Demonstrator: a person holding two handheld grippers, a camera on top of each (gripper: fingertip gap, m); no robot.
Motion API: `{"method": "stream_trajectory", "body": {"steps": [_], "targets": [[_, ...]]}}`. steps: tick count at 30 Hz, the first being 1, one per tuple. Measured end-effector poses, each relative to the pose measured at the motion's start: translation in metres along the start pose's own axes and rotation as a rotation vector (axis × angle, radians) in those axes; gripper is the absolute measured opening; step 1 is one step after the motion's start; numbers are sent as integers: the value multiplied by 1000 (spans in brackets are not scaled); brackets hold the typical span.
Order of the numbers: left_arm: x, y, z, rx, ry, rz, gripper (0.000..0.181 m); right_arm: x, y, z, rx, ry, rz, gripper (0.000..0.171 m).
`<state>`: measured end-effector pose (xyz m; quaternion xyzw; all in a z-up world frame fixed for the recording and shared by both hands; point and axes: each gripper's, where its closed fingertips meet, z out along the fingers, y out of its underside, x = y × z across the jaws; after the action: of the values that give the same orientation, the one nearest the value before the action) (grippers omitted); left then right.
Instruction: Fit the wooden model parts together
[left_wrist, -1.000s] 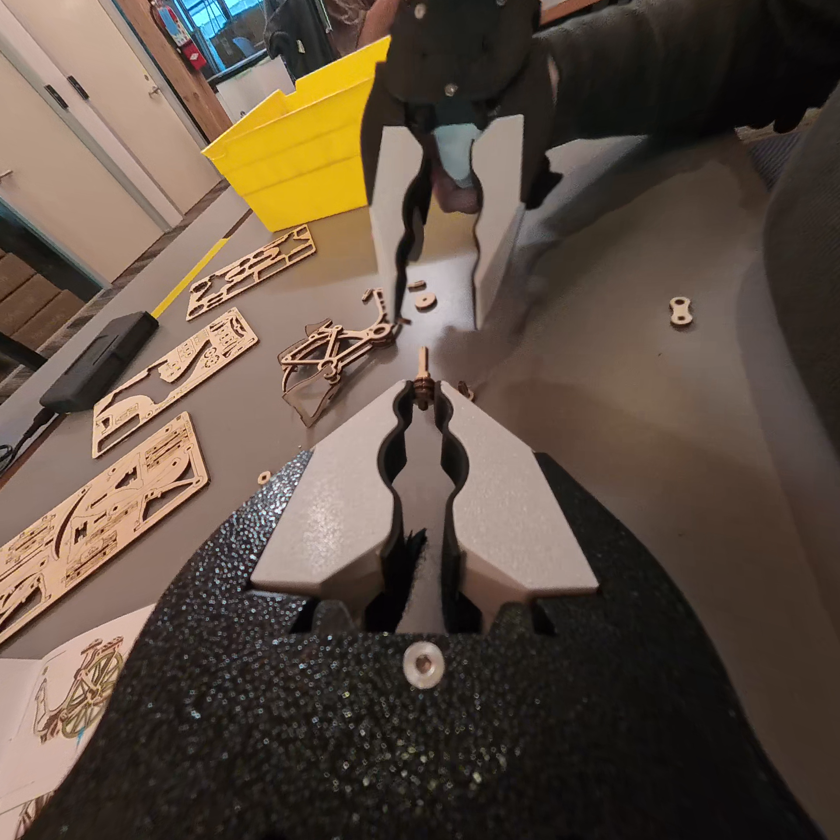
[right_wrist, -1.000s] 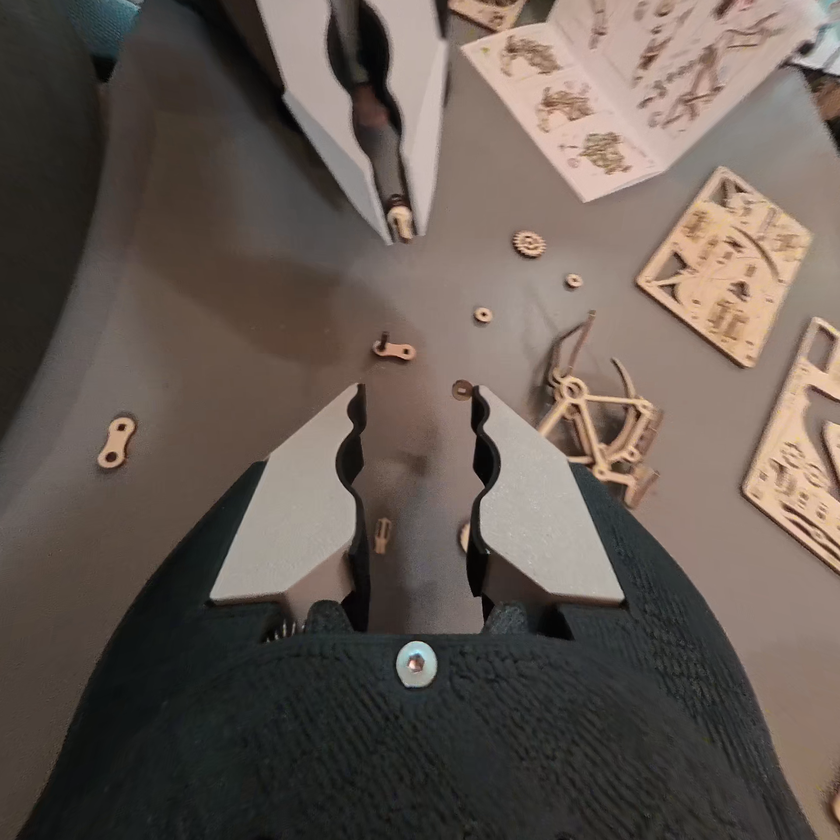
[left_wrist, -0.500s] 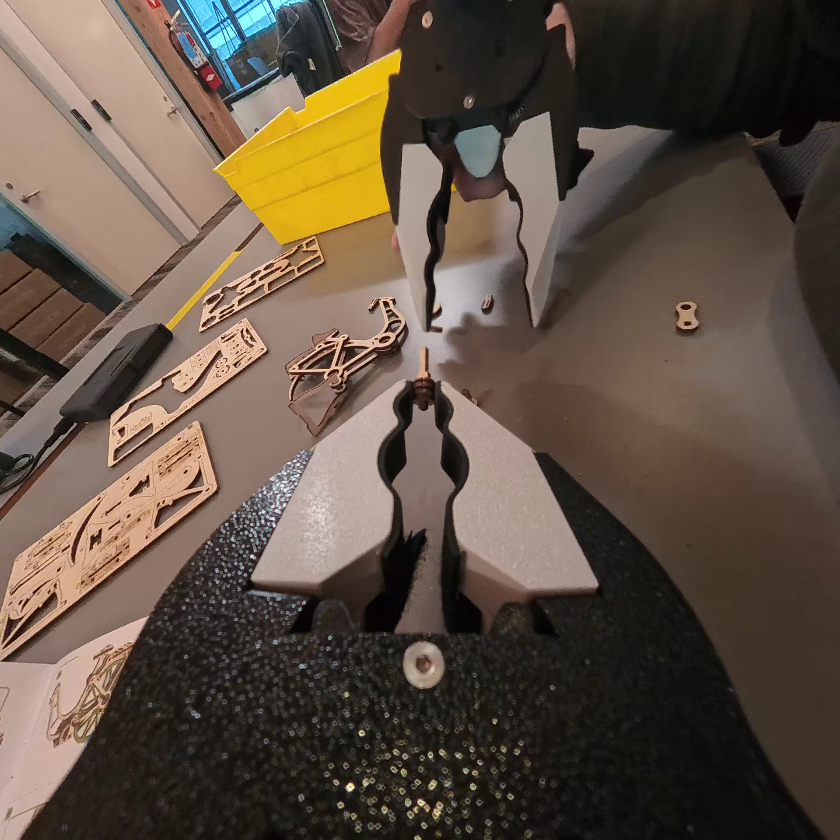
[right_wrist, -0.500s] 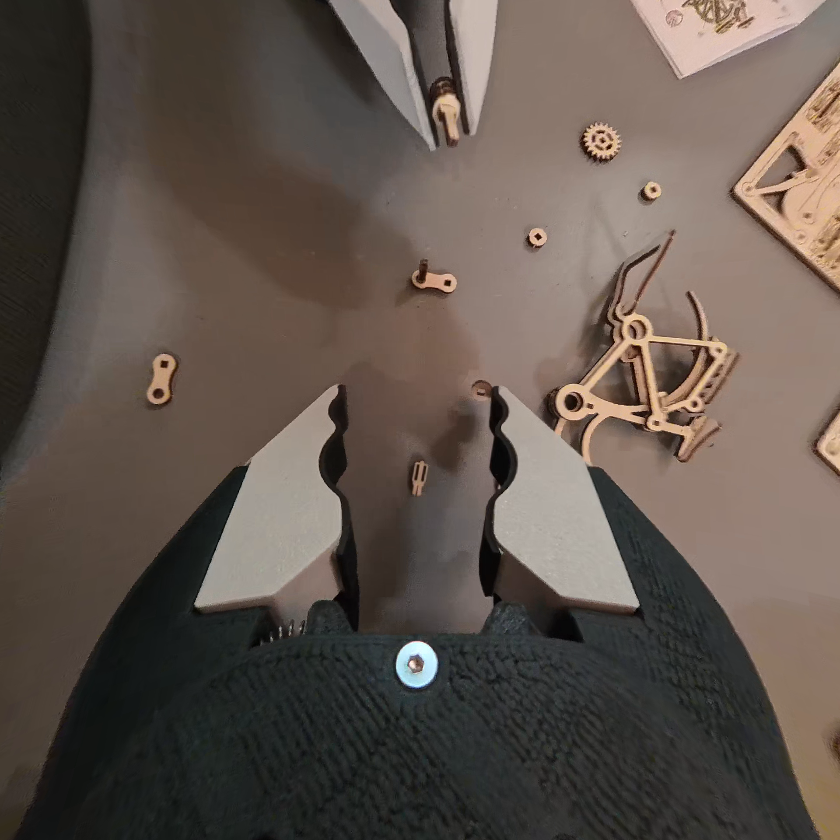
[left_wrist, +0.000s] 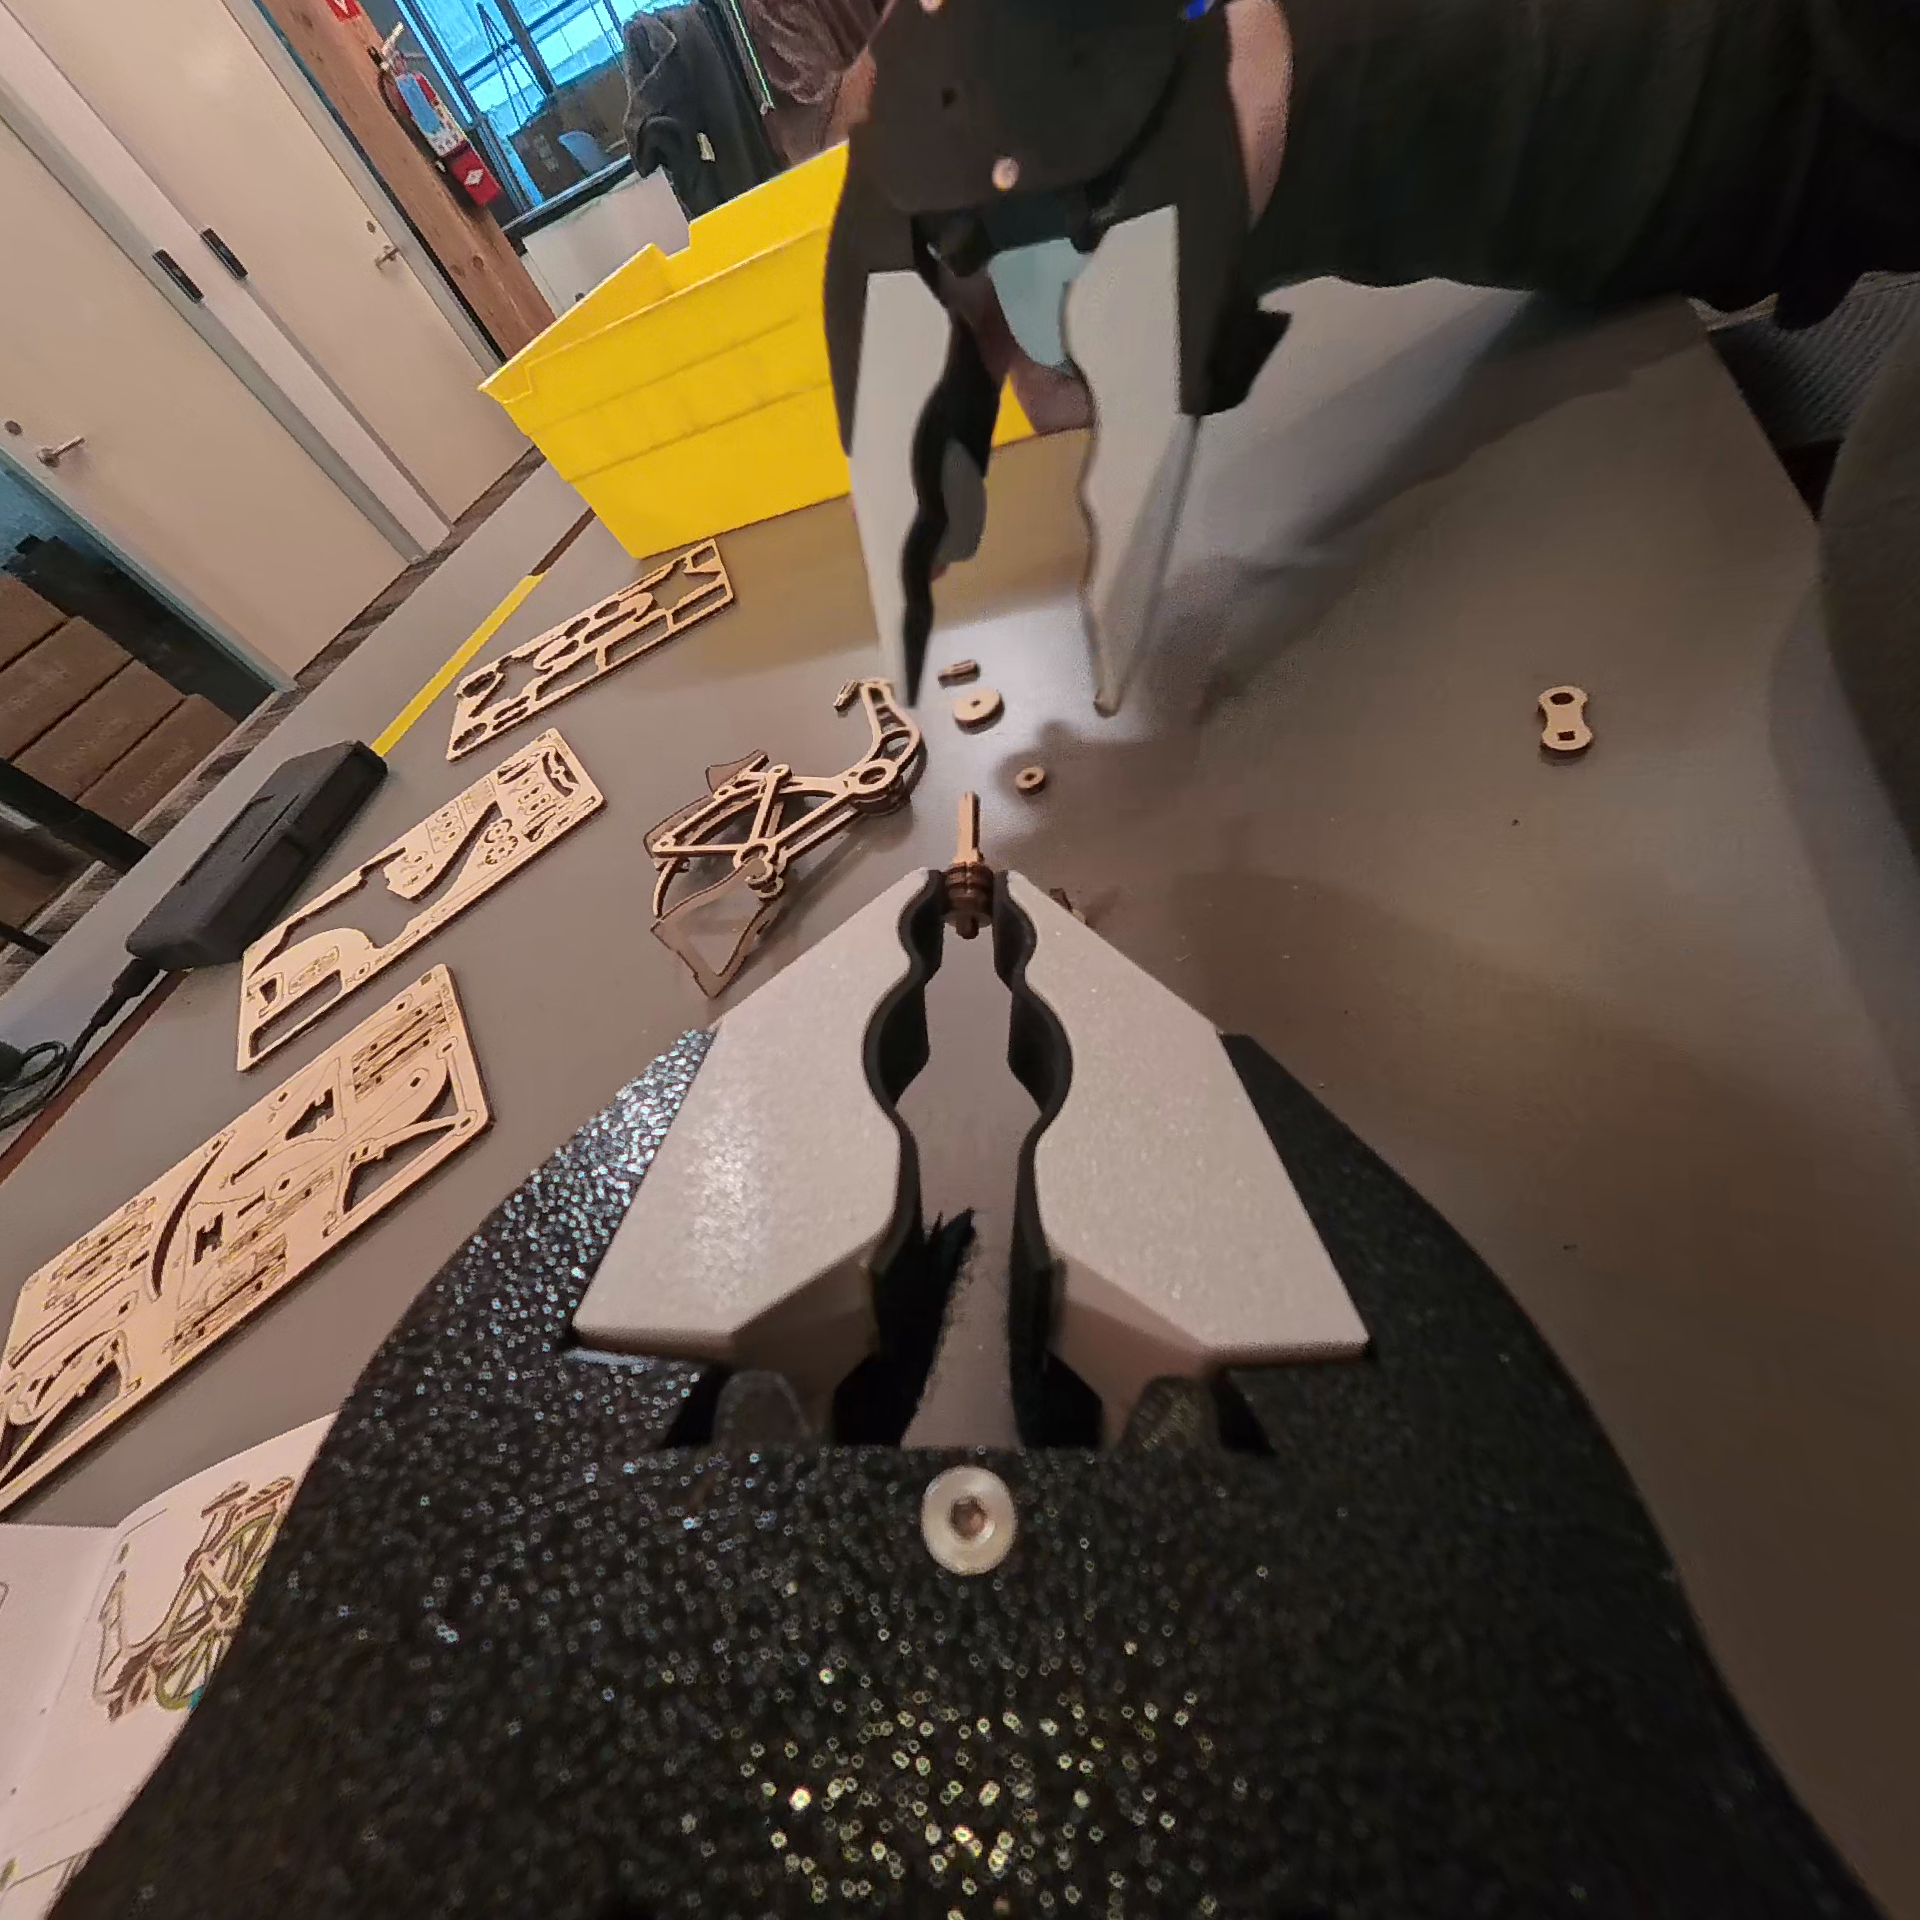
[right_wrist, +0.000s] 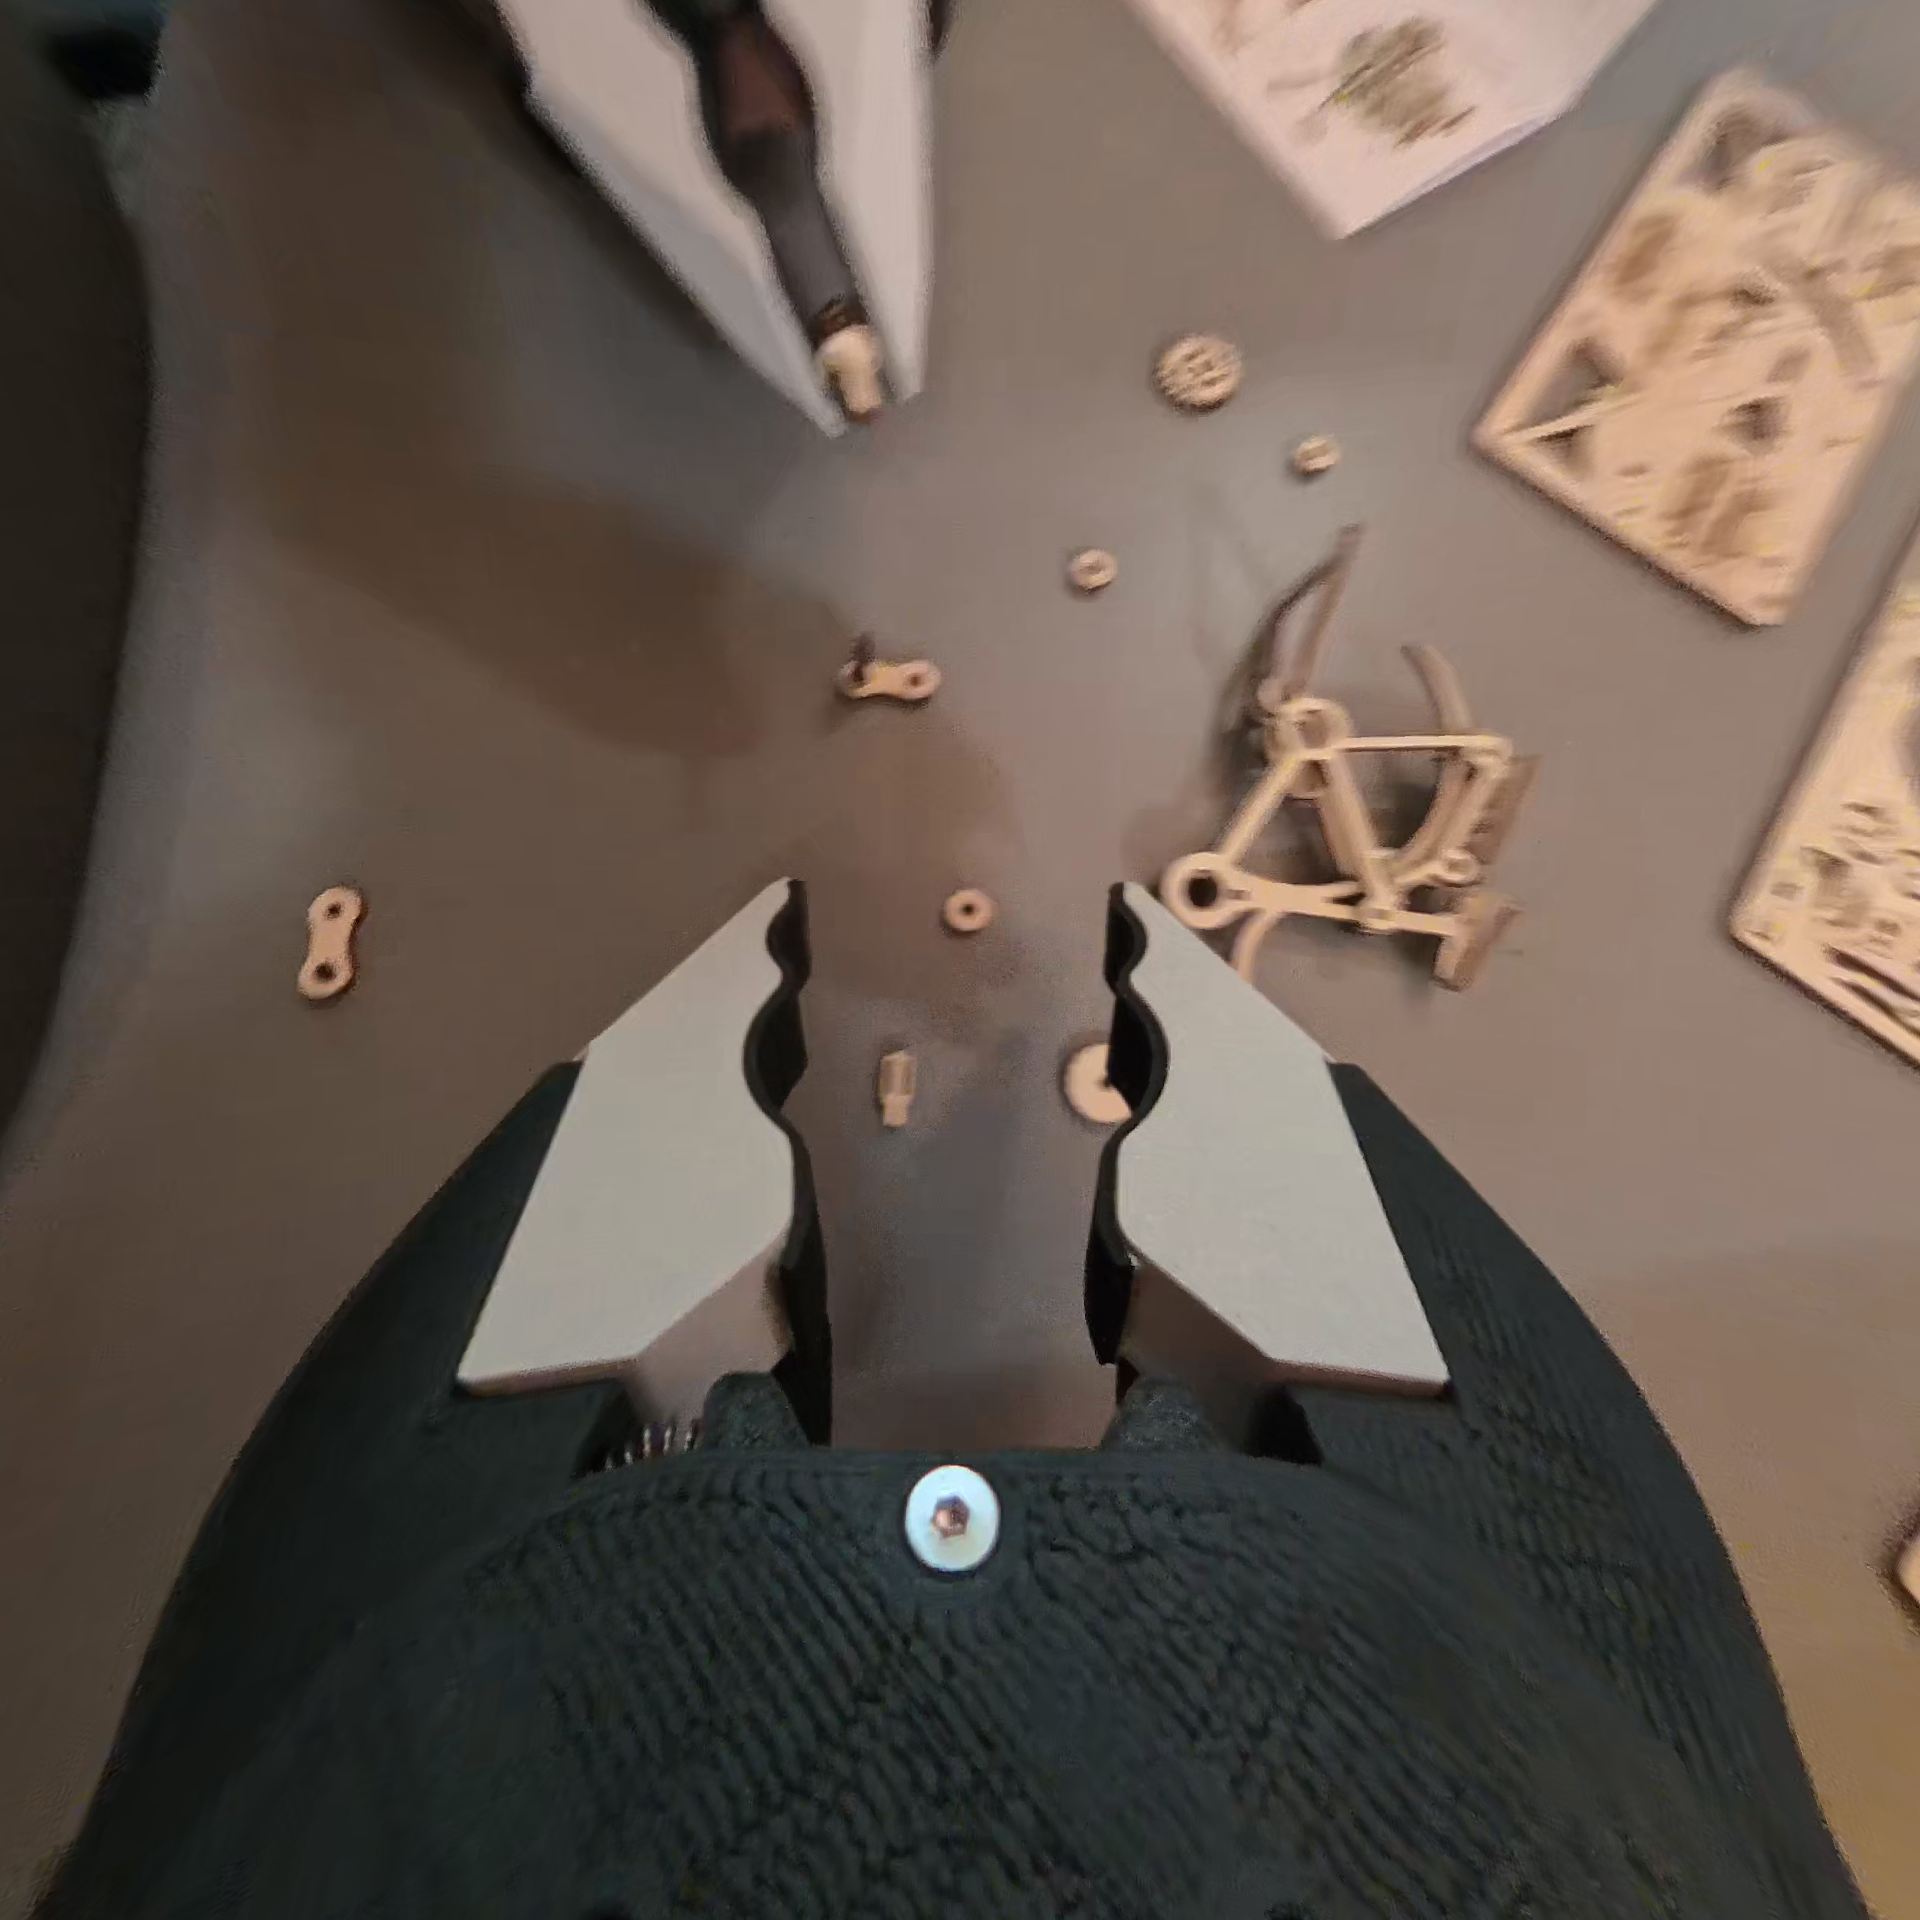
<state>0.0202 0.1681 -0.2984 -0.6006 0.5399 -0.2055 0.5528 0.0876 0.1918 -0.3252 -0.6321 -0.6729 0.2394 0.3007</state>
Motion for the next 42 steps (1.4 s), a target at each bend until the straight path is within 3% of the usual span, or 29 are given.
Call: {"method": "stream_trajectory", "body": {"steps": [1,5,12,16,19,24,30,35,42], "targets": [[0,0,0,2,-1,0,7,10,-1,-3,18,42,20,52],[1,0,0,0,0,5,7,40,14,0,-11,170,42,43],[0,-1,0,3,-8,14,7,46,19,17,-39,148,81,38],[-4,-3,2,13,-25,11,7,47,20,19,-42,124,124,15],[-10,-4,5,16,-63,15,7,48,19,19,-17,122,126,15],[-21,-10,14,45,-140,17,7,45,-22,1,265,124,95,15],[-24,-38,22,196,-175,-77,7,8,-75,-40,646,-27,7,15],[-10,-57,21,311,-95,-61,7,-3,-81,-44,684,-63,-17,15],[-7,-62,17,349,-65,-55,7,-13,-85,-46,699,-115,-26,15]]}}
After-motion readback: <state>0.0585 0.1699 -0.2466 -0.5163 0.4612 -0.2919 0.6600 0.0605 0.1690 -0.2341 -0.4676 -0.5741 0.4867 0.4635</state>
